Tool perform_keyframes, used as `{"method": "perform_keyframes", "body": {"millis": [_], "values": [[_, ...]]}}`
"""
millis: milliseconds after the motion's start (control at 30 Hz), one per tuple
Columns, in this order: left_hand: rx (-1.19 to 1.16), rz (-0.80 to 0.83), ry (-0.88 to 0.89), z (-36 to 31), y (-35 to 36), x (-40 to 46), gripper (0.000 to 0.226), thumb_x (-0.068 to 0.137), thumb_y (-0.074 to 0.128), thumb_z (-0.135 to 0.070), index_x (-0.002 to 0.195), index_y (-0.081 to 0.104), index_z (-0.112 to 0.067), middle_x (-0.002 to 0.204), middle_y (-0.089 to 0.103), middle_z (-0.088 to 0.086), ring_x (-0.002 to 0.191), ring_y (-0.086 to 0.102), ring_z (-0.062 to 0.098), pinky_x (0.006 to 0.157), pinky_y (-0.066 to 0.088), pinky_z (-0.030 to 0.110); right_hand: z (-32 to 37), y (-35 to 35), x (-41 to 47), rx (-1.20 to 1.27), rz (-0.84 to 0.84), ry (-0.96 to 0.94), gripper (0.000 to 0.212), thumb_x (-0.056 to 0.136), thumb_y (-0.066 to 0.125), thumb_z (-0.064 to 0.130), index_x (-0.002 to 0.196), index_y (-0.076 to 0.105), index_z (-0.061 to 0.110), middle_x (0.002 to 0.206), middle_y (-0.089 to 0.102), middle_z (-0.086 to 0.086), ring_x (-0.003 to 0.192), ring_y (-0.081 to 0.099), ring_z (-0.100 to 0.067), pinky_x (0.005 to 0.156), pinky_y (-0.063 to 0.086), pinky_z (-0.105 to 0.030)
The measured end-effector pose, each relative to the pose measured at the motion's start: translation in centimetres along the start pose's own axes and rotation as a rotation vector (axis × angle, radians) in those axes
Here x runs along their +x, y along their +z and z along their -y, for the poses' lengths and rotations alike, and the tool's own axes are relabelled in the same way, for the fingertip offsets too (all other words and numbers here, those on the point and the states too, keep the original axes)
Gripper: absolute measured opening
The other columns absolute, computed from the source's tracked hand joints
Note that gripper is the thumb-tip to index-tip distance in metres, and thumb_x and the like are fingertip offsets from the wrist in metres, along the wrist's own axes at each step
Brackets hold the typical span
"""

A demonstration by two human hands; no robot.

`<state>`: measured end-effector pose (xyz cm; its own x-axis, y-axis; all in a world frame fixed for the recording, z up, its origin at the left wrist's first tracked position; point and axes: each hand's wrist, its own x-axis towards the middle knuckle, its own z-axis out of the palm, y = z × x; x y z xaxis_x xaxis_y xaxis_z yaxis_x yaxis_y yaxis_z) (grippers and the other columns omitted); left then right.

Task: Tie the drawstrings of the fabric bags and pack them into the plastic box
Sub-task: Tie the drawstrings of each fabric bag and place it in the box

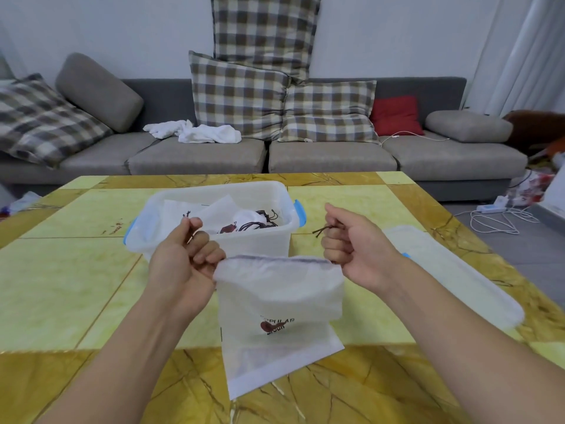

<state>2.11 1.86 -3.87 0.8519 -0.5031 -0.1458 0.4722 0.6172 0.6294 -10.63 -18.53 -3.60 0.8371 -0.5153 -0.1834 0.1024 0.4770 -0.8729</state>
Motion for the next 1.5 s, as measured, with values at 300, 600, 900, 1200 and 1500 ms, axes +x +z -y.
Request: {"method": "perform_keyframes", "body": {"millis": [300, 600, 900, 1200, 1500], "values": [[0.348, -0.095, 0.137, -4.3, -2.3, 1.4, 0.035, 0.104, 0.042, -0.024, 0.069, 0.044, -0.018, 0.050, 0.017, -0.009, 0.040, 0.013, 0.009, 0.040, 0.011, 0.023, 2.9, -3.8, 0.3, -0.468, -0.197, -0.224, 0.021, 0.104, 0.053, 0.019, 0.085, 0.051, 0.010, 0.054, 0.023, 0.005, 0.042, 0.019, -0.008, 0.036, 0.019, -0.020], [0.534, -0.161, 0.226, -5.2, -4.0, 2.0, 0.034, 0.102, 0.044, -0.022, 0.068, 0.043, -0.019, 0.046, 0.018, -0.010, 0.038, 0.014, 0.008, 0.037, 0.011, 0.023, 2.9, -5.6, 0.5, -0.687, -0.293, -0.250, 0.024, 0.103, 0.055, 0.023, 0.084, 0.053, 0.008, 0.055, 0.025, 0.002, 0.045, 0.018, -0.013, 0.042, 0.016, -0.024], [0.756, -0.194, 0.276, -3.6, -3.0, 1.1, 0.023, 0.090, 0.044, -0.014, 0.068, 0.048, -0.019, 0.048, 0.023, -0.008, 0.044, 0.016, 0.013, 0.038, 0.018, 0.021, 2.3, -4.5, -0.4, -1.112, -0.177, -0.333, 0.029, 0.099, 0.060, 0.032, 0.079, 0.063, 0.011, 0.057, 0.052, -0.007, 0.049, 0.039, -0.021, 0.046, 0.030, -0.024], [1.010, 0.271, -0.005, 1.4, -1.0, -1.3, 0.034, 0.099, 0.033, -0.012, 0.067, 0.041, -0.017, 0.061, 0.029, -0.001, 0.048, 0.020, 0.012, 0.042, 0.021, 0.022, -1.4, -0.2, -1.9, -1.917, 0.517, 0.360, 0.052, 0.063, 0.084, 0.065, 0.096, 0.075, 0.026, 0.077, 0.060, 0.017, 0.080, 0.061, -0.010, 0.071, 0.052, -0.026], [0.908, 0.167, -0.008, 2.6, -0.6, -1.7, 0.034, 0.105, 0.039, -0.027, 0.089, 0.065, -0.012, 0.058, 0.028, -0.007, 0.048, 0.020, 0.012, 0.041, 0.021, 0.022, -0.7, -0.5, -2.5, -1.649, 0.655, 0.238, 0.030, 0.097, 0.061, 0.040, 0.073, 0.067, 0.023, 0.056, 0.036, 0.011, 0.055, 0.032, -0.011, 0.056, 0.027, -0.027]]}}
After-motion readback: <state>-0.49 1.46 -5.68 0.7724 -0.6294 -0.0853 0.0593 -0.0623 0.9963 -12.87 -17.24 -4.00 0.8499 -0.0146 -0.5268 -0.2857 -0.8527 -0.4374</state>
